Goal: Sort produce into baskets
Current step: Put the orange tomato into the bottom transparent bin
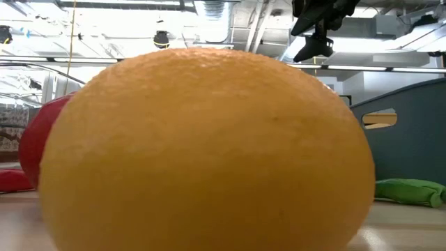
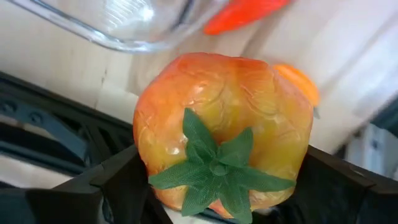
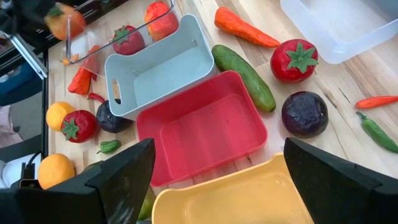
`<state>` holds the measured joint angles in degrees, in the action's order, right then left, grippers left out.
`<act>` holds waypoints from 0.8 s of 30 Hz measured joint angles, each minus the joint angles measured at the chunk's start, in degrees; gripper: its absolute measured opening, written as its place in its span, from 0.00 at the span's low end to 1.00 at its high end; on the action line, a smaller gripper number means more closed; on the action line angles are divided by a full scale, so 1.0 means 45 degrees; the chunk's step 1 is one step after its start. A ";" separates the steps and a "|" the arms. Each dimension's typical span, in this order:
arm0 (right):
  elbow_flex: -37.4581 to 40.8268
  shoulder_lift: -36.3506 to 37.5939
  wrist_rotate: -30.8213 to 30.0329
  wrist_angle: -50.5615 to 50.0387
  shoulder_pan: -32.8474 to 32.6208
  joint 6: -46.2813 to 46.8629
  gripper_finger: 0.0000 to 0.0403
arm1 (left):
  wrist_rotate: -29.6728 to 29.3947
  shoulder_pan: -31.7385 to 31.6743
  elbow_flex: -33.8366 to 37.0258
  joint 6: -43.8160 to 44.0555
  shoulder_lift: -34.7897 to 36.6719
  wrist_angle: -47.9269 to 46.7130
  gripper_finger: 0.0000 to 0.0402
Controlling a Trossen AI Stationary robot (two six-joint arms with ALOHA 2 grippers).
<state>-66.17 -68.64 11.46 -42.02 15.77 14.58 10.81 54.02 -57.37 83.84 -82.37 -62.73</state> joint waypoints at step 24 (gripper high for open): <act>0.0000 0.0000 -0.0656 0.0092 0.0005 -0.0008 0.95 | -0.7716 -0.1621 -0.3320 -0.4436 0.0000 -0.3296 0.82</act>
<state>-66.17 -68.64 8.51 -41.60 15.79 14.55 -23.91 46.73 -72.31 63.88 -82.37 -77.56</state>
